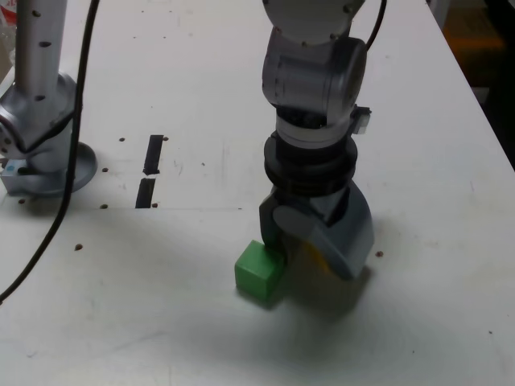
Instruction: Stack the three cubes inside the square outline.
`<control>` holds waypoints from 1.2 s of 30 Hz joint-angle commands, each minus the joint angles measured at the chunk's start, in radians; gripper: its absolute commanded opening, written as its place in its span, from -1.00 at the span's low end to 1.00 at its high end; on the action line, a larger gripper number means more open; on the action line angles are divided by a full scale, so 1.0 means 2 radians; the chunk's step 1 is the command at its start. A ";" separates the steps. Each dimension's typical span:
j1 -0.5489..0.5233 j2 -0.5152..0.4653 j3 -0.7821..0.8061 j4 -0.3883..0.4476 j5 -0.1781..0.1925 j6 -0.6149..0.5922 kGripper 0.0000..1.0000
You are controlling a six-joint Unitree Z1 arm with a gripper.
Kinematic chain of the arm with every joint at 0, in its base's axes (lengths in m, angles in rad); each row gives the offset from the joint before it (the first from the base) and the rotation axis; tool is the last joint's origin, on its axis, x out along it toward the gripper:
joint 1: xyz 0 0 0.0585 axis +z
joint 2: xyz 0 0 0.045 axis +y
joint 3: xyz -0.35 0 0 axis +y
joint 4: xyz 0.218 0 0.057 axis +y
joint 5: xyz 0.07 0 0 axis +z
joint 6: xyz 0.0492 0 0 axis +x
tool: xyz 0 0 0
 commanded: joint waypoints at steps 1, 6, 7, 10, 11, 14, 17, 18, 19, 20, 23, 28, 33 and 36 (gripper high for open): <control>0.000 0.003 0.000 0.000 -0.001 -0.003 0.17; 0.000 0.006 -0.001 -0.003 -0.003 -0.009 -0.04; 0.000 0.007 -0.001 -0.004 -0.003 -0.009 -0.08; 0.000 0.008 -0.001 -0.006 -0.006 -0.010 -0.18; 0.000 0.008 -0.001 -0.006 -0.006 -0.010 -0.20; 0.000 0.008 -0.002 -0.007 -0.005 -0.011 -0.25; 0.000 0.007 -0.005 -0.008 -0.002 -0.012 -0.34; 0.000 0.006 -0.006 -0.009 -0.001 -0.013 -0.37; 0.000 0.005 -0.008 -0.009 0.001 -0.014 -0.41; 0.000 0.004 -0.009 -0.009 0.002 -0.014 -0.44; 0.000 0.002 -0.010 -0.011 0.007 -0.017 -0.53; -0.002 -0.001 -0.011 -0.014 0.016 -0.018 -0.64; -0.006 -0.006 -0.011 -0.015 0.024 -0.018 -0.66; -0.006 -0.012 -0.012 -0.013 0.029 -0.019 -0.66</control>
